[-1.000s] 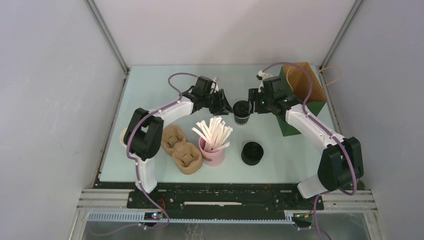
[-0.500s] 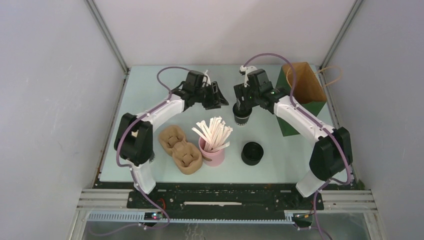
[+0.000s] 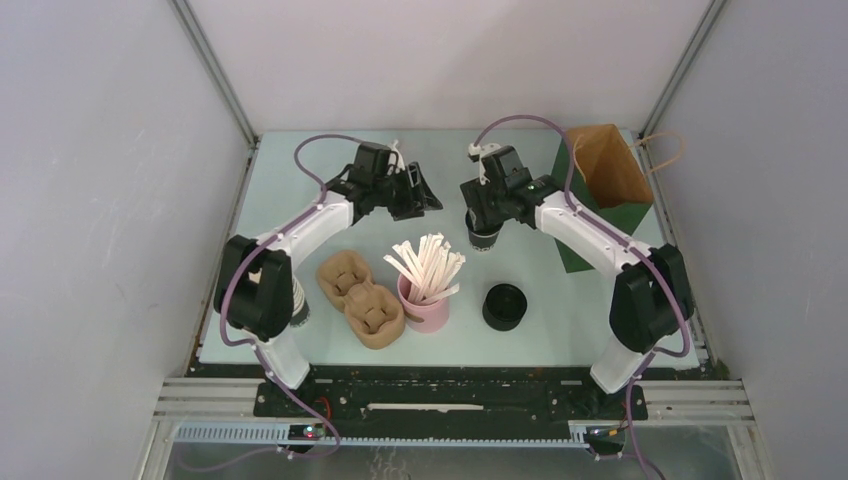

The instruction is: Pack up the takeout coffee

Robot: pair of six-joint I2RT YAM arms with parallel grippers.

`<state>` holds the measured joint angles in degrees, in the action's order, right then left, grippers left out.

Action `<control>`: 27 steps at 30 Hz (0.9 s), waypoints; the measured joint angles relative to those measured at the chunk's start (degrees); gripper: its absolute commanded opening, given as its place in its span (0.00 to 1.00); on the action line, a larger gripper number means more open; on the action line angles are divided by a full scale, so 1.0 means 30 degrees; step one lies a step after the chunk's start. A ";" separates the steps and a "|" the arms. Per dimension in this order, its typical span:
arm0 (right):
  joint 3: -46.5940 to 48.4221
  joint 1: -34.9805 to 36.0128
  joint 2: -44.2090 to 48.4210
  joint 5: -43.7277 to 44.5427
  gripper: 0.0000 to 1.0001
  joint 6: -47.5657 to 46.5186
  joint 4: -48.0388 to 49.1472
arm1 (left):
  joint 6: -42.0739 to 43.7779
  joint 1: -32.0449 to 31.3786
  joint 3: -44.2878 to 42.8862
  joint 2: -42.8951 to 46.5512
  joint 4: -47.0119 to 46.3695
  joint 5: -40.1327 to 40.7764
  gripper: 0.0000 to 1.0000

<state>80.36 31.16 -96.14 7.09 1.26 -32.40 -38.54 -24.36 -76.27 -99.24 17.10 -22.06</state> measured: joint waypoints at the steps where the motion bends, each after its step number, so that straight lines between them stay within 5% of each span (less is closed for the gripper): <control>1: 0.0036 0.0022 -0.0168 0.0022 0.83 -0.0007 -0.0015 | 0.0000 0.0000 0.0058 0.0000 0.0015 0.0000 0.61; 27: 0.0772 0.0627 -0.0925 0.0619 0.79 -0.0459 -0.0153 | 0.0000 0.0007 0.0816 0.0270 0.0051 -0.0015 0.63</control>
<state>82.67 33.04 -98.91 8.95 -0.12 -32.86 -38.54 -24.34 -73.82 -98.43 17.26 -22.11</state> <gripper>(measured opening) 0.793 0.625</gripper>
